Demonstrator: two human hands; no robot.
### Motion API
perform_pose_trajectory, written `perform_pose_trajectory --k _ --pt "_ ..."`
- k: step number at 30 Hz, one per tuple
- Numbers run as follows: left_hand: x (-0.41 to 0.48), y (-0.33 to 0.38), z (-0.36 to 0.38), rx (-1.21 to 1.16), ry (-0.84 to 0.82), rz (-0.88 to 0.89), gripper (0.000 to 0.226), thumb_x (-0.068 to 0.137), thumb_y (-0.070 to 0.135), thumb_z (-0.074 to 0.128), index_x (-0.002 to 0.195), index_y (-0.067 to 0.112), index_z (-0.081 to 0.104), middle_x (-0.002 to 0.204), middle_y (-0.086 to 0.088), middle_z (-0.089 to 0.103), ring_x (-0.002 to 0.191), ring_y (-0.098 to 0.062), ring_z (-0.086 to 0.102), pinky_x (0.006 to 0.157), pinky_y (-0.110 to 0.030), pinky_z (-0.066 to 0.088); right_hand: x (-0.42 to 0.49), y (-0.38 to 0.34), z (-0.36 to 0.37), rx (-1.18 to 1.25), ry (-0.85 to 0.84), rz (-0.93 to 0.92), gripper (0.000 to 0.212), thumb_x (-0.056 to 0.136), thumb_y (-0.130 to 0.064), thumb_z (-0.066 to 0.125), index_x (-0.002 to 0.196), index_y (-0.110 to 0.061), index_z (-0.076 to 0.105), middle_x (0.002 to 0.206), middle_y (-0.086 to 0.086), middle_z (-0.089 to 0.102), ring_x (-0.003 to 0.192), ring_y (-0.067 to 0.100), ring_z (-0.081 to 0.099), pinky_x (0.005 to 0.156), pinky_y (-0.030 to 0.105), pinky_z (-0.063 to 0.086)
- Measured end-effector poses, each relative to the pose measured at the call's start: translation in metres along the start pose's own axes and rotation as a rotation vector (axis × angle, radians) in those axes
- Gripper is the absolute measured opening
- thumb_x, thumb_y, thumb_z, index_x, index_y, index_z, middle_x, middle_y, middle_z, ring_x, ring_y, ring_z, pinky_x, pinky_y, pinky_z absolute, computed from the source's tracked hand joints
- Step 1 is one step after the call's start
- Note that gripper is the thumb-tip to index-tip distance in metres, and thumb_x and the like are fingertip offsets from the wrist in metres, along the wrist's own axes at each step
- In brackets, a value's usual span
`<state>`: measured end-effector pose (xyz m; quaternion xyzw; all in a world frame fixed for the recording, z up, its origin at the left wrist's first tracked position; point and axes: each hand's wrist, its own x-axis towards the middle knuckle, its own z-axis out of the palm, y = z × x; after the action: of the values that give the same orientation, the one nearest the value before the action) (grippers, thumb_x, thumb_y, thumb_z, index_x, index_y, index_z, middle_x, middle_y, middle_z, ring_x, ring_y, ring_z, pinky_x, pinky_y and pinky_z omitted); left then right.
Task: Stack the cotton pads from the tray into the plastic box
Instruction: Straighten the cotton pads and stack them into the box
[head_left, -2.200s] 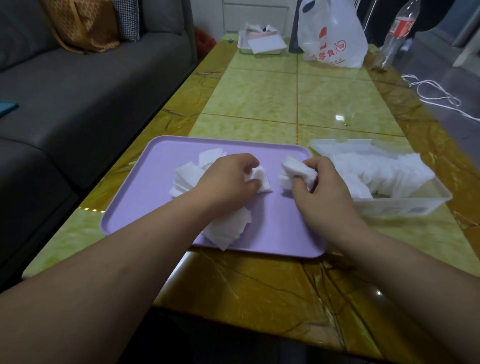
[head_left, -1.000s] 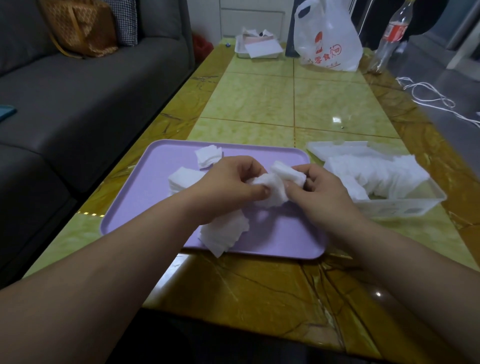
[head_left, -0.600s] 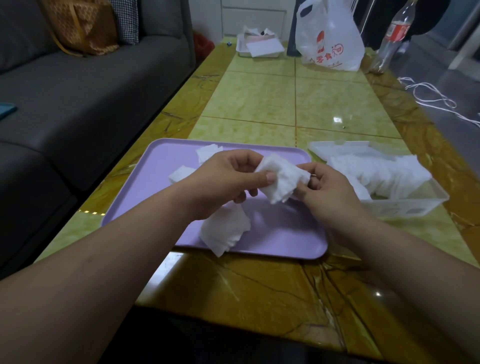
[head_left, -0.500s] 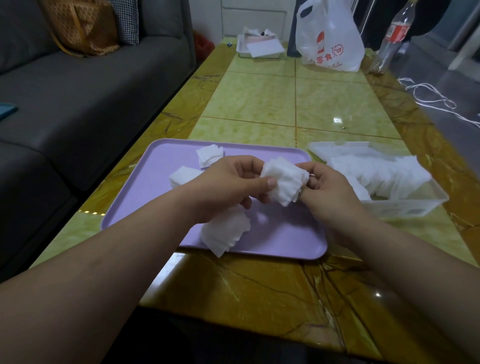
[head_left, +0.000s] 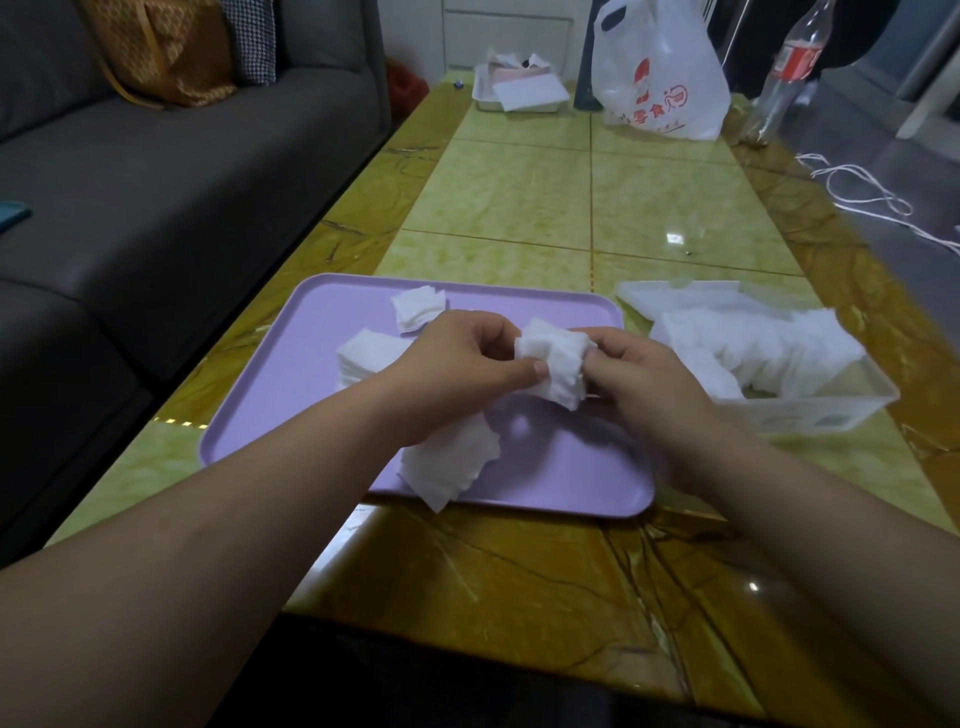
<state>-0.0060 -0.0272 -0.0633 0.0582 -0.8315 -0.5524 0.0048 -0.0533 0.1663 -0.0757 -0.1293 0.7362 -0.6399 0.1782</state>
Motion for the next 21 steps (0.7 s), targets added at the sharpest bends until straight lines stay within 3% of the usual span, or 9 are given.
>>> perform_pose_trajectory --k 3,5,7,9,10,14,16,19,21 --pt "0.000 0.000 0.001 0.040 0.037 0.014 0.018 0.082 0.022 0.084 0.083 0.010 0.070 0.062 0.008 0.060 0.056 -0.004 0.051 0.053 -0.015 0.041 -0.002 -0.001 -0.001 0.064 -0.057 -0.026 0.034 0.084 -0.036 0.070 0.111 -0.016 0.074 0.107 0.009 0.078 0.105 0.028 0.073 0.091 0.040 0.058" --pt "0.001 0.001 0.001 0.117 0.066 0.034 0.024 0.079 0.025 0.086 0.092 0.015 0.069 0.069 0.006 0.066 0.058 -0.002 0.055 0.056 -0.016 0.044 -0.005 0.002 -0.001 -0.103 -0.049 -0.123 0.034 0.086 -0.022 0.079 0.118 -0.018 0.069 0.108 0.006 0.077 0.106 0.021 0.073 0.093 0.038 0.058" --pt "0.002 0.001 0.000 0.205 0.055 0.043 0.039 0.076 0.029 0.087 0.107 0.024 0.063 0.078 0.005 0.071 0.061 -0.002 0.060 0.057 -0.015 0.047 -0.006 0.002 -0.001 -0.281 -0.027 -0.168 0.035 0.089 -0.004 0.074 0.119 -0.021 0.066 0.108 -0.003 0.076 0.102 0.011 0.072 0.093 0.033 0.058" --pt "0.002 0.000 0.000 0.257 -0.010 0.058 0.054 0.076 0.028 0.087 0.121 0.031 0.058 0.079 0.004 0.070 0.063 -0.001 0.062 0.058 -0.014 0.047 -0.005 0.003 -0.002 -0.380 -0.021 -0.174 0.037 0.090 0.001 0.067 0.117 -0.025 0.066 0.107 -0.007 0.075 0.100 0.009 0.071 0.092 0.030 0.057" --pt "0.002 -0.001 0.001 0.280 -0.042 0.078 0.052 0.077 0.026 0.086 0.123 0.031 0.060 0.076 0.005 0.068 0.062 -0.002 0.061 0.058 -0.015 0.047 -0.005 0.004 -0.002 -0.410 -0.026 -0.173 0.039 0.090 0.001 0.066 0.117 -0.027 0.065 0.107 -0.007 0.073 0.100 0.010 0.070 0.091 0.030 0.056" --pt "0.003 -0.002 0.005 0.332 -0.084 0.153 0.018 0.079 0.024 0.080 0.095 0.025 0.072 0.069 0.007 0.065 0.059 -0.003 0.057 0.059 -0.021 0.043 -0.007 0.003 0.005 -0.384 0.000 -0.130 0.040 0.092 -0.016 0.070 0.129 -0.029 0.059 0.122 -0.012 0.064 0.106 0.006 0.064 0.092 0.024 0.050" --pt "0.002 -0.001 0.008 0.348 -0.076 0.150 0.018 0.080 0.026 0.079 0.095 0.026 0.070 0.071 0.006 0.066 0.061 -0.005 0.059 0.059 -0.021 0.044 -0.009 0.000 0.010 -0.337 0.024 -0.087 0.034 0.099 -0.030 0.062 0.133 -0.028 0.059 0.125 -0.013 0.062 0.108 0.005 0.061 0.093 0.025 0.049" --pt "0.002 -0.001 0.015 0.381 -0.075 0.156 0.023 0.080 0.028 0.080 0.099 0.027 0.068 0.074 0.006 0.066 0.065 -0.006 0.060 0.060 -0.021 0.044 -0.008 0.002 0.014 -0.362 0.049 -0.058 0.033 0.109 -0.024 0.042 0.139 -0.025 0.055 0.133 -0.006 0.061 0.119 0.011 0.057 0.103 0.029 0.046" --pt "0.001 -0.001 0.019 0.400 -0.059 0.180 0.019 0.083 0.027 0.077 0.098 0.027 0.067 0.073 0.006 0.064 0.064 -0.006 0.057 0.060 -0.022 0.041 -0.008 0.001 0.014 -0.366 0.043 -0.050 0.036 0.109 -0.021 0.039 0.142 -0.024 0.052 0.140 -0.005 0.058 0.126 0.012 0.054 0.107 0.028 0.042"
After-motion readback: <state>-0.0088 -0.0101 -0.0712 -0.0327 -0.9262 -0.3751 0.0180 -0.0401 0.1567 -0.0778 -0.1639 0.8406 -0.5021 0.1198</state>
